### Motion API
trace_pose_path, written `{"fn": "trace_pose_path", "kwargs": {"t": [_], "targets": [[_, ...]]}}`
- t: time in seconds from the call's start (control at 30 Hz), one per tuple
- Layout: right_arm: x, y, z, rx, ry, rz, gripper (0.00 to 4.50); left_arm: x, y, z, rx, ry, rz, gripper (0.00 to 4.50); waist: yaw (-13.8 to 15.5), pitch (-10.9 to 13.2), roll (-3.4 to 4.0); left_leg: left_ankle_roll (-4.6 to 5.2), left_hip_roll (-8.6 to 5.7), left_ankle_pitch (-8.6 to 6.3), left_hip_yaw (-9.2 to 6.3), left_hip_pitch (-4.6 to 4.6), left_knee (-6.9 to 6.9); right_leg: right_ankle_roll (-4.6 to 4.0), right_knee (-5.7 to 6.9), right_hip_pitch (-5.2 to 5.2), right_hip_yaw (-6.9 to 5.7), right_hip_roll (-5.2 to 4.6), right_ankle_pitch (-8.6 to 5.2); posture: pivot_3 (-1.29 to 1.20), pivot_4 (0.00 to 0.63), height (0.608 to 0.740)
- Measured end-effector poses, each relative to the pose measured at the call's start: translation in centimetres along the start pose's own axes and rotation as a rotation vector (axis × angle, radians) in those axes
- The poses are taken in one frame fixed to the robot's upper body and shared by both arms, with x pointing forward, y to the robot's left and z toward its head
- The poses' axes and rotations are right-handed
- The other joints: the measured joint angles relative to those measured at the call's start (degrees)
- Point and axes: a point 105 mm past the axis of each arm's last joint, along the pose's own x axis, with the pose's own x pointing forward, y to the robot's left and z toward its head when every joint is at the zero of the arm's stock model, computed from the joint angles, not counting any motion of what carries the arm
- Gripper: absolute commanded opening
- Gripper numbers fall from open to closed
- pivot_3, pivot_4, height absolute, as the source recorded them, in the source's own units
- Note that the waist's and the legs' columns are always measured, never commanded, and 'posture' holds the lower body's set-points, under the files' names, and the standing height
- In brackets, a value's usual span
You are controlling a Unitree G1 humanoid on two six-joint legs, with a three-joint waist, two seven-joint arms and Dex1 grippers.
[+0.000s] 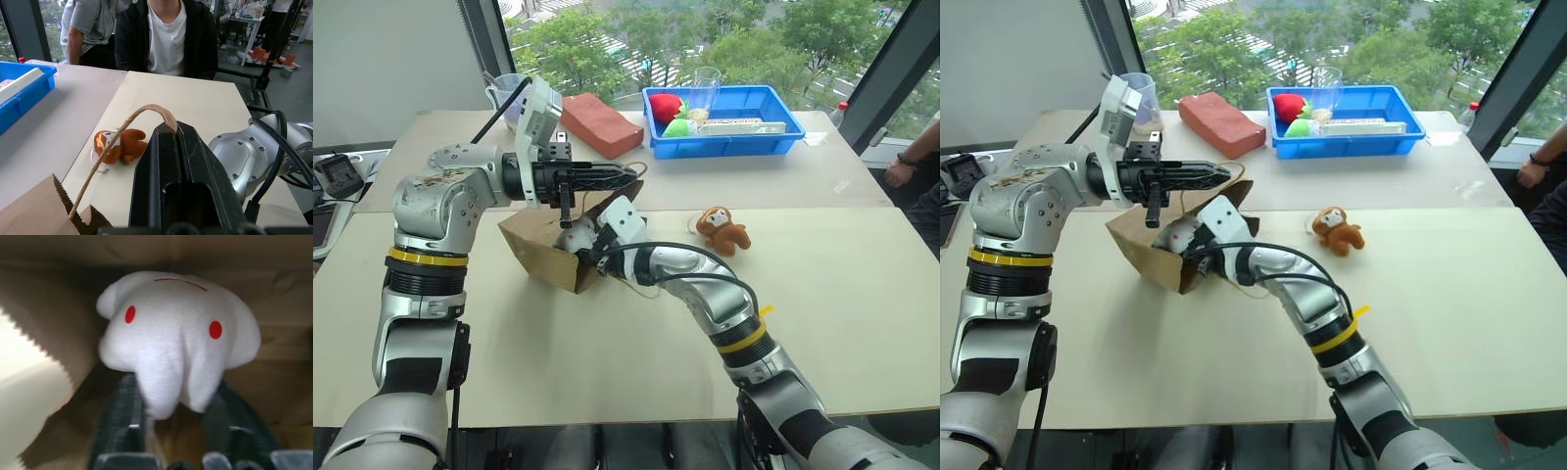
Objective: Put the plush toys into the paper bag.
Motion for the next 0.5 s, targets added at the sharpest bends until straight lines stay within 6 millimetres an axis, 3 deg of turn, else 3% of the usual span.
{"fn": "trace_pose_path", "kwargs": {"t": [0.17, 0.4, 0.5], "targets": [[-0.4, -0.4, -0.3, 0.006, -0.024, -0.021, 4.48, 0.0, 0.0, 0.0, -0.005, 0.003, 0.001, 0.0, -0.6, 0.0, 0.0, -0.01, 0.01, 0.01, -0.04, 0.0, -0.03, 0.0, 0.01, 0.0, -0.02, 0.01, 0.0, 0.0, 0.15, 0.74], [-1.0, -0.7, 0.3, 0.015, -0.067, -0.036, 4.48, 0.0, 0.0, 0.0, -0.004, 0.001, -0.001, 0.0, -0.9, 0.0, 0.0, -0.02, 0.01, 0.01, -0.07, 0.01, -0.03, 0.0, 0.04, -0.01, -0.02, 0.01, 0.0, 0.0, 0.15, 0.74], [-2.2, -1.3, 0.0, 0.002, -0.075, -0.059, 4.48, 0.1, 0.0, 0.1, -0.001, 0.0, -0.002, 0.0, -0.7, 0.0, 0.0, -0.01, -0.02, 0.0, -0.1, 0.0, -0.03, 0.0, 0.02, 0.0, -0.05, -0.02, 0.0, 0.0, 0.15, 0.74]]}}
